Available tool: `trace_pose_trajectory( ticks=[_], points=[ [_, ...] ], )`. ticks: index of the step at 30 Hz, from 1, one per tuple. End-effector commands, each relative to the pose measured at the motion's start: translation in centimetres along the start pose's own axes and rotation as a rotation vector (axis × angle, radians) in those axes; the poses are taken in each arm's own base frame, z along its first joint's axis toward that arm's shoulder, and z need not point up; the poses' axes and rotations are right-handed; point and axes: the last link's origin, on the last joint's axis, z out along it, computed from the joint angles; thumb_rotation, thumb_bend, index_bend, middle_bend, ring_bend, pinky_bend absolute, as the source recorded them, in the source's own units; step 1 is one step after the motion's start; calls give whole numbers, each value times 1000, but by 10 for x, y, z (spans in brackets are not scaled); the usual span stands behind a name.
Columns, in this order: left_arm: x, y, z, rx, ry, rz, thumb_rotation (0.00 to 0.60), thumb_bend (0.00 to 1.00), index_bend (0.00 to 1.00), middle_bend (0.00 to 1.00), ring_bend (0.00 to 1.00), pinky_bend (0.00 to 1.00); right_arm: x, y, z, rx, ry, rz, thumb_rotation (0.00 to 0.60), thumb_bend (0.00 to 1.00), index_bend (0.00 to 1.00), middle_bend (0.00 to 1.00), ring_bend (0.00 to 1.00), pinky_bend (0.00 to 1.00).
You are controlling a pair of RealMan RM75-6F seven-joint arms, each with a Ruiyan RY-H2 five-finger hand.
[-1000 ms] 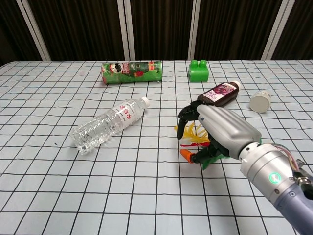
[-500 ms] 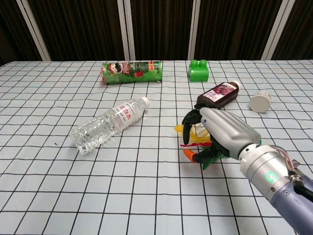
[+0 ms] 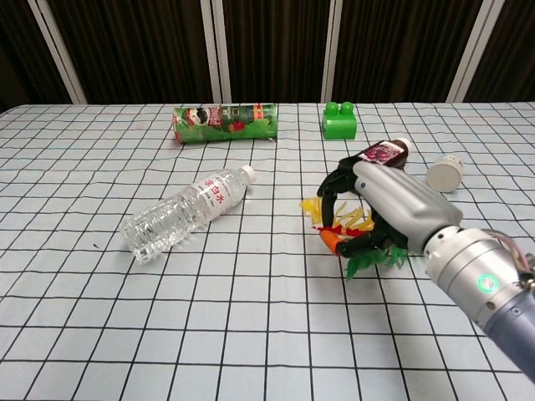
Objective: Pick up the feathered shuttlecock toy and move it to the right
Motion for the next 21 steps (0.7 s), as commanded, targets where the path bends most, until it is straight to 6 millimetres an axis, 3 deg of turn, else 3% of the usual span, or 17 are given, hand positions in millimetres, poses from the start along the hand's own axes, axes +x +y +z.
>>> trace_pose_trajectory(
  ticks=[1,10,21],
  points=[
    [0,0,0,1,1,1,600,0,0,0,0,0,38,6,2,-7,75,-21,600,559,633,290,0,0],
    [-1,1,-1,4,-1,11,600,0,0,0,0,0,112,46,-4,-145,205,-57,600,560,633,290,0,0],
    [-3,1,-2,10,1,22,600,0,0,0,0,0,133,92,-28,-297,210,-71,600,559,610,290,0,0]
  ],
)
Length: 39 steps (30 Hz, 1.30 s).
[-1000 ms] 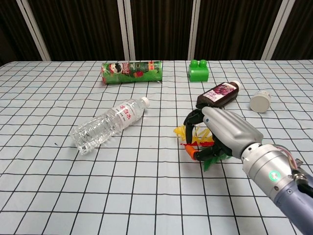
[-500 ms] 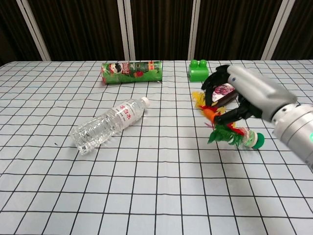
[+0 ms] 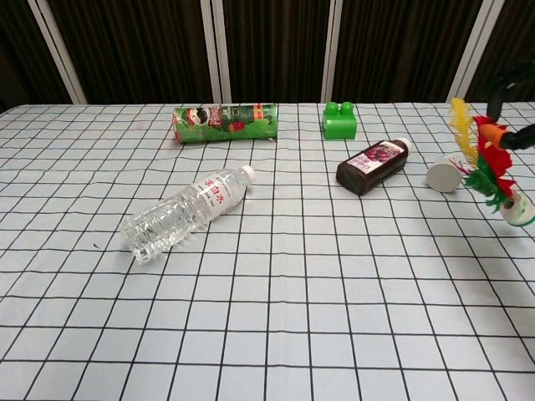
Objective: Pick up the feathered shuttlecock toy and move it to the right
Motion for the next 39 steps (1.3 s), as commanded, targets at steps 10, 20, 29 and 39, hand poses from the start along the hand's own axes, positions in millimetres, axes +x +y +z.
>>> trace_pose_trajectory(
  ticks=[10,20,29,39],
  points=[
    [-1,0,1,7,0,6,600,0,0,0,0,0,8,-12,-1,-37,56,318,600,559,610,290,0,0],
    [-1,-1,0,6,-3,5,600,0,0,0,0,0,-12,-34,-1,-103,39,482,600,560,610,290,0,0],
    [-1,-1,1,7,-4,3,600,0,0,0,0,0,-27,-37,-3,-123,13,458,600,559,573,290,0,0],
    [-1,-1,0,4,-5,1,600,0,0,0,0,0,-25,-27,-9,-131,27,392,600,559,225,215,0,0]
  ],
)
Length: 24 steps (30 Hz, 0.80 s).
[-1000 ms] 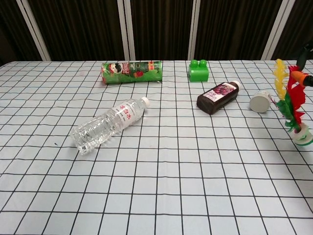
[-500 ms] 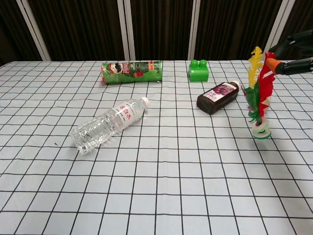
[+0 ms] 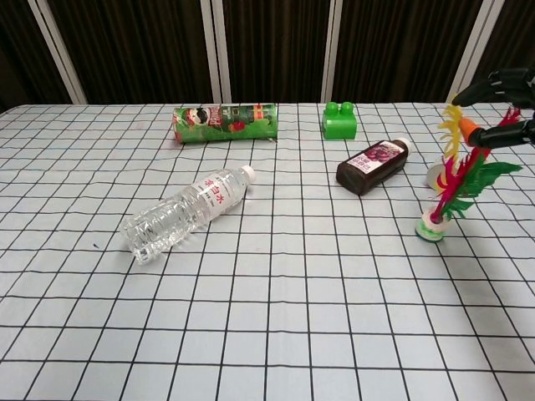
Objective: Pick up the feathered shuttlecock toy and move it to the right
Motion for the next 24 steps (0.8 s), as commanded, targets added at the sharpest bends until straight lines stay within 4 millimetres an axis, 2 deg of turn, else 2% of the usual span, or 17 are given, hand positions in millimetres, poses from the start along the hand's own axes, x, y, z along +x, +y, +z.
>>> trace_pose_trajectory(
  ticks=[1,7,11,17,24],
  points=[
    [0,0,0,0,-1,0,600,0,0,0,0,0,4,4,-2,4,7,-17,600,559,202,208,0,0],
    [1,0,0,-2,7,-3,600,0,0,0,0,0,20,11,-6,29,27,-69,600,559,2,114,0,0],
    [3,-2,0,-2,16,-6,600,0,0,0,0,0,45,23,-14,71,35,-190,600,550,0,70,0,0],
    [5,-4,0,-3,30,-2,600,0,0,0,0,0,89,52,-37,102,-12,-425,600,491,0,19,0,0],
    [6,-4,0,-10,58,41,600,0,0,0,0,0,136,90,-79,98,-99,-684,600,391,0,0,0,0]
  ],
)
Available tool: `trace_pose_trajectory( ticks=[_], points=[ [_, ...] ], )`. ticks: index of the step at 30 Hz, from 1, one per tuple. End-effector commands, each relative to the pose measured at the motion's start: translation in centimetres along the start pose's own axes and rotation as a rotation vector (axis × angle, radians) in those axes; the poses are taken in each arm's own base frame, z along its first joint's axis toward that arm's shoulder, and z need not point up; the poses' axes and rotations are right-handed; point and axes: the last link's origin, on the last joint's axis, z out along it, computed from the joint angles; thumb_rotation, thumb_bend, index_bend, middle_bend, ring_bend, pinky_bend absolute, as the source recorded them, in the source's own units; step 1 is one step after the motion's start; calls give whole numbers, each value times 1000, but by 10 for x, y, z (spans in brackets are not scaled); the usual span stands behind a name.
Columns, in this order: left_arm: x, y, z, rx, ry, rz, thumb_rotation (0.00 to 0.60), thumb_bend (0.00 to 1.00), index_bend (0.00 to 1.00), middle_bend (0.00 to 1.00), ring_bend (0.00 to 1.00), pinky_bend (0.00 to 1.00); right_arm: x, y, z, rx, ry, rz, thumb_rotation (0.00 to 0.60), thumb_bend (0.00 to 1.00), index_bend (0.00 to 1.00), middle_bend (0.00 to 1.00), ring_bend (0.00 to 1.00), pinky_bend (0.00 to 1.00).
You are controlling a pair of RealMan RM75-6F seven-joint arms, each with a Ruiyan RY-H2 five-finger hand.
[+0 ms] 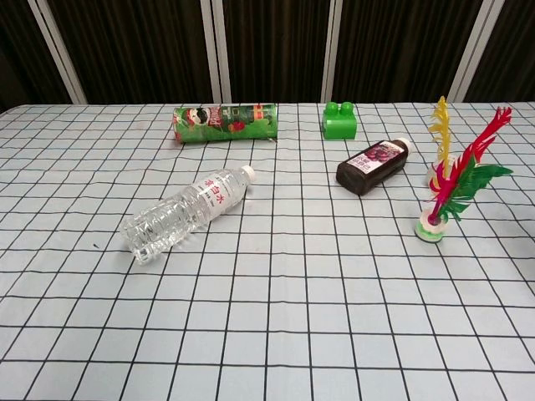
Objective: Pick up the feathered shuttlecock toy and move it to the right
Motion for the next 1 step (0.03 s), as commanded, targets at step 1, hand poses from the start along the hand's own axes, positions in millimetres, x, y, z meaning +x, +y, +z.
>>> trace_pose_trajectory(
  ticks=[1],
  points=[
    [0,0,0,-4,16,22,600,0,0,0,0,0,8,30,-34,11,-53,-159,600,386,0,0,0,0]
  ],
)
